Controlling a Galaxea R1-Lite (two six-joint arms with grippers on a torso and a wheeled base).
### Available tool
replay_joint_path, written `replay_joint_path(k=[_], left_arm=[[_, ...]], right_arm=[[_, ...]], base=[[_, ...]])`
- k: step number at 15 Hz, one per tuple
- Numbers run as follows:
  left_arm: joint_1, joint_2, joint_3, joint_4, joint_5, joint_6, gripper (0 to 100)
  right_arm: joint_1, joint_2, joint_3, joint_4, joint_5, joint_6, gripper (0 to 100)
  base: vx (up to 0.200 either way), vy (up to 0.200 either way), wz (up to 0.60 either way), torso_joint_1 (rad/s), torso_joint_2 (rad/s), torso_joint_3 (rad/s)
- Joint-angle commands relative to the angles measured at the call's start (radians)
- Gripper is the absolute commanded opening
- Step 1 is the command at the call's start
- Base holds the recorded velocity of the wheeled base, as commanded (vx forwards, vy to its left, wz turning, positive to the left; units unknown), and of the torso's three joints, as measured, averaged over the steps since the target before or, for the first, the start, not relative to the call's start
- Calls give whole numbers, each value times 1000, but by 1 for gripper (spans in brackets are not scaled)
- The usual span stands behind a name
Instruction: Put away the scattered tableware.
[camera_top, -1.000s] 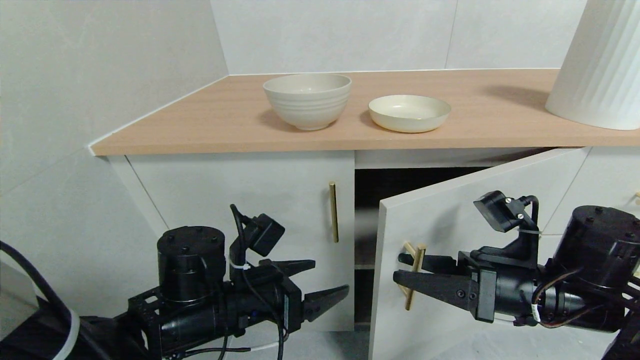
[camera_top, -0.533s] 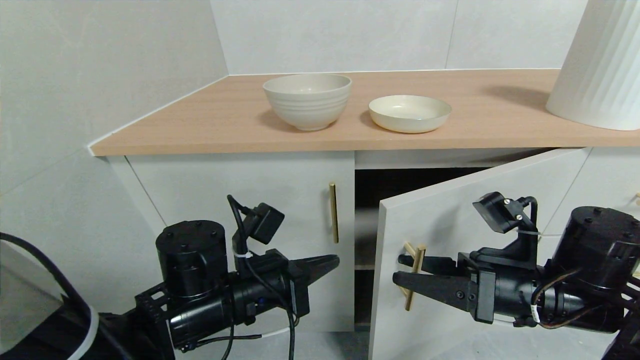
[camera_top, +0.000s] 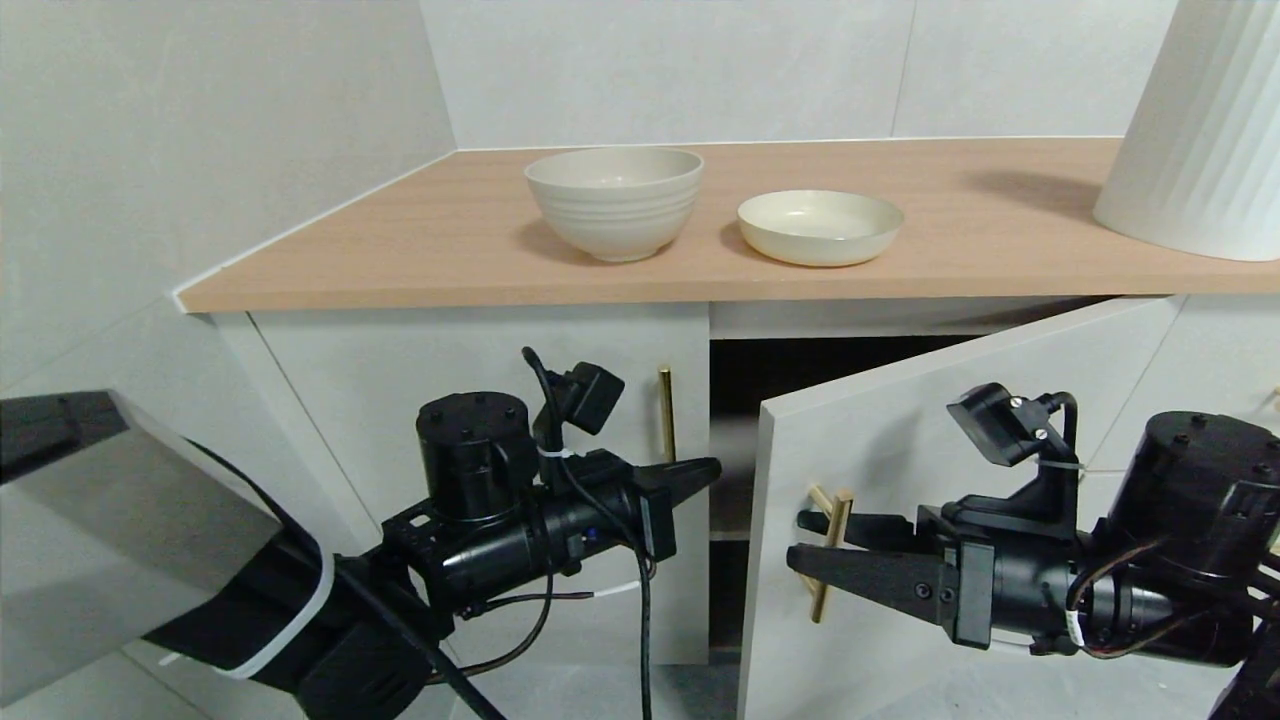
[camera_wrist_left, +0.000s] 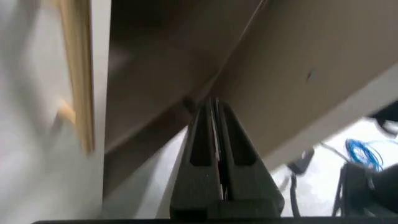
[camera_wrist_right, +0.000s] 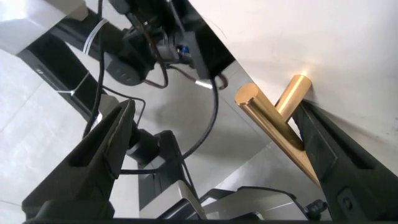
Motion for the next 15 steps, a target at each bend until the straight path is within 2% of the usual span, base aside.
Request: replay_joint_path(k=[1, 2, 5, 9, 12, 13, 15], left_arm=[[-18, 65, -27, -49, -1, 0, 0], [-30, 107, -64, -85, 8, 1, 0], [-76, 124, -92, -117, 9, 0, 0], [-87, 177, -184, -114, 8, 0, 0], [-98, 174, -185, -112, 6, 0, 0], [-104, 171, -187, -112, 5, 0, 0], [-106, 168, -185, -112, 6, 0, 0]], right_arm=[[0, -12, 4, -6, 0, -9, 100], [0, -5, 15, -5, 0, -55, 100], [-3, -8, 29, -3, -2, -73, 100], [-46, 7, 38, -2, -11, -116, 100], [-86, 6, 59, -2, -16, -178, 100], [-91, 4, 64, -2, -59, -219, 100], [-91, -37, 81, 0, -80, -231, 100]], base=[[0, 0, 0, 0, 0, 0], [0, 0, 0, 0, 0, 0], [0, 0, 0, 0, 0, 0], [0, 0, 0, 0, 0, 0], [0, 0, 0, 0, 0, 0], [0, 0, 0, 0, 0, 0], [0, 0, 0, 0, 0, 0]])
